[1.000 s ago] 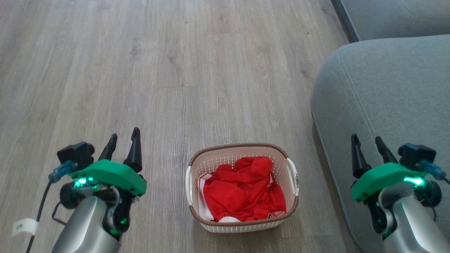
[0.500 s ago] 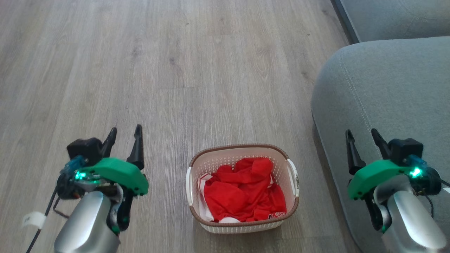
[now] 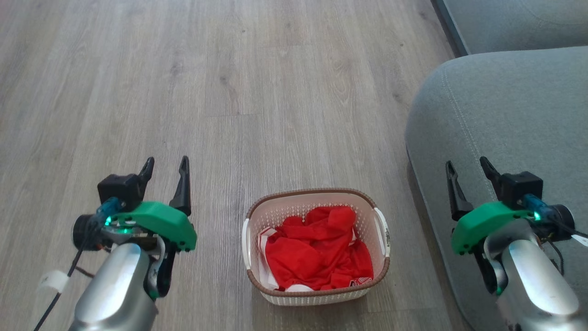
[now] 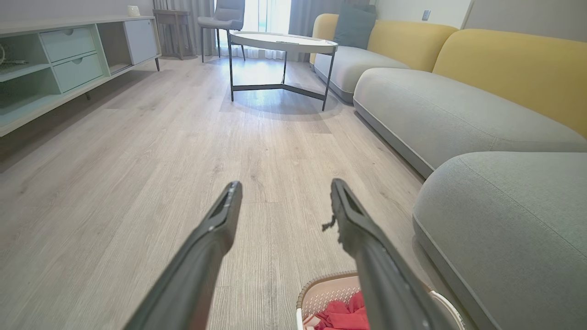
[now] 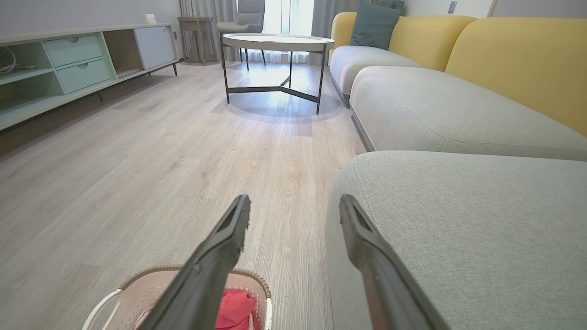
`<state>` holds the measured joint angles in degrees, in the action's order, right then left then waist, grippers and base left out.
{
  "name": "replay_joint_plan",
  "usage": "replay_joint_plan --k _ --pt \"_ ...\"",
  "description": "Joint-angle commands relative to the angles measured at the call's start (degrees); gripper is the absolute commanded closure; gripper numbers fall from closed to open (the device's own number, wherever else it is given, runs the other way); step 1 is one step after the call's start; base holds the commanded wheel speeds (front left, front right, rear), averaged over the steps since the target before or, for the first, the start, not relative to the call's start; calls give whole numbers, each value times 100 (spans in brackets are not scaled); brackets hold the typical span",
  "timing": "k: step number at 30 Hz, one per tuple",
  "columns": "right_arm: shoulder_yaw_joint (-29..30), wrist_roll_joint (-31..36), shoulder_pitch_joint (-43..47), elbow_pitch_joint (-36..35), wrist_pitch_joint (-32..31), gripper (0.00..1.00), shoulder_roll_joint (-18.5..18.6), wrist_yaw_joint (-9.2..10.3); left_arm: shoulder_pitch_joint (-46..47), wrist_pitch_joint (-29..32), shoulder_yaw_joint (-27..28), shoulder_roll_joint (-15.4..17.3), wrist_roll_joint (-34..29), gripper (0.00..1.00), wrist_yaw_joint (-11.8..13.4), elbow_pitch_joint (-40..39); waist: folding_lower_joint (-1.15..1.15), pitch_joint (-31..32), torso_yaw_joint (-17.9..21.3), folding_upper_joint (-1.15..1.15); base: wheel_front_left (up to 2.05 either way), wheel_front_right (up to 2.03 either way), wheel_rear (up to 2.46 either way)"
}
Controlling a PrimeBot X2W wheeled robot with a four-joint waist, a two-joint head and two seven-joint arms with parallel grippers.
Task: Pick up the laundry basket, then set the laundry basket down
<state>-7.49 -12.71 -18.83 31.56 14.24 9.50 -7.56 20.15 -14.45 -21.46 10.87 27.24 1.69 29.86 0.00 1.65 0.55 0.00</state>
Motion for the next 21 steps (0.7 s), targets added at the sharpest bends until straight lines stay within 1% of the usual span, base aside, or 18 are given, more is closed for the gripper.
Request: replay_joint_plan --k 1,8,21 --pt "-122 -61 -236 -160 72 0 83 8 373 -53 205 205 -27 0 59 -149 0 3 2 0 0 0 0" --pt "-114 -333 -191 -195 74 0 41 8 374 -51 198 209 10 0 89 -128 0 13 9 0 0 0 0" --pt "-152 -382 -118 -242 75 0 78 8 365 -46 122 207 31 0 114 -147 0 17 -16 0 0 0 0"
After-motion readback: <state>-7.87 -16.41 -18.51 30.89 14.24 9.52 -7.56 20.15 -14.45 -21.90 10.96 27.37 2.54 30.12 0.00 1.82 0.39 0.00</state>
